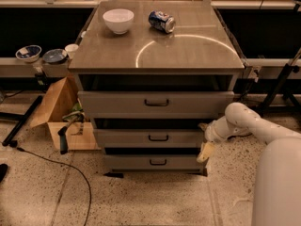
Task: Open middle drawer
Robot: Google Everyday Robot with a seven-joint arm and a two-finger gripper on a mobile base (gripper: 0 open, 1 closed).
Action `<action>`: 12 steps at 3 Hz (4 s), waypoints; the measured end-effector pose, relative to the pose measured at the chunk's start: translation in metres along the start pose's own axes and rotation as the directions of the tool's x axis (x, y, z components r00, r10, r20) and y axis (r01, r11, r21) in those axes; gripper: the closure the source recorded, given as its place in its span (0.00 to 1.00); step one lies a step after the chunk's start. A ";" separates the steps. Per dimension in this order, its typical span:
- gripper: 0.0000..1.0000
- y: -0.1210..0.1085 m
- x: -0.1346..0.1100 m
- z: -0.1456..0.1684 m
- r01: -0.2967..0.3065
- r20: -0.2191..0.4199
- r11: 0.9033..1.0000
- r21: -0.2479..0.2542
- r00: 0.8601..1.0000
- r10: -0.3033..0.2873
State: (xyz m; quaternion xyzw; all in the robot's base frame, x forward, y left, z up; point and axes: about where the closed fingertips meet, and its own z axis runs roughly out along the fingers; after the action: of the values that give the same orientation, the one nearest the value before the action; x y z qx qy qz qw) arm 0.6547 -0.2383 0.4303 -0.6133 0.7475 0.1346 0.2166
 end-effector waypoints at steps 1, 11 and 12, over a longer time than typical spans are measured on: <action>0.18 0.005 0.004 0.005 -0.007 0.004 1.000 -0.017 1.000 0.007; 1.00 0.092 0.009 -0.027 -0.058 -0.006 0.995 -0.078 0.998 0.058; 0.84 0.092 0.009 -0.027 -0.058 -0.006 0.995 -0.078 0.998 0.058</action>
Offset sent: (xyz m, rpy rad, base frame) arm -0.0198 -0.0111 -0.0138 0.0108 0.0321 -0.0023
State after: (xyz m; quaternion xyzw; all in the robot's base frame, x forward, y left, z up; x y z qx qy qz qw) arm 0.5598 -0.2392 0.4434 -0.5997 0.7595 0.1688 0.1873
